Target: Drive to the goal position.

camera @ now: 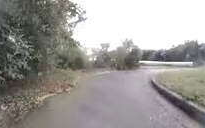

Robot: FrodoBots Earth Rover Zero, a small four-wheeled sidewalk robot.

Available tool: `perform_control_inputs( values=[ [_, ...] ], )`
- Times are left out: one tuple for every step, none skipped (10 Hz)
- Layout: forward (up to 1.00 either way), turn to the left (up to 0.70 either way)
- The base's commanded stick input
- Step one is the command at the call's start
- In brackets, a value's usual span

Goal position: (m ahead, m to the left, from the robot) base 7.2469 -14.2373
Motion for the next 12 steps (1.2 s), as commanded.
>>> perform_control_inputs(
  values=[
    [1.00, -0.02],
    [1.00, -0.02],
    [1.00, -0.03],
    [1.00, -0.22],
    [1.00, -0.27],
    [1.00, -0.31],
    [1.00, -0.40],
    [1.00, -0.40],
    [1.00, -0.40],
    [1.00, -0.40],
    [1.00, -0.40],
    [1.00, -0.31]
  ],
)
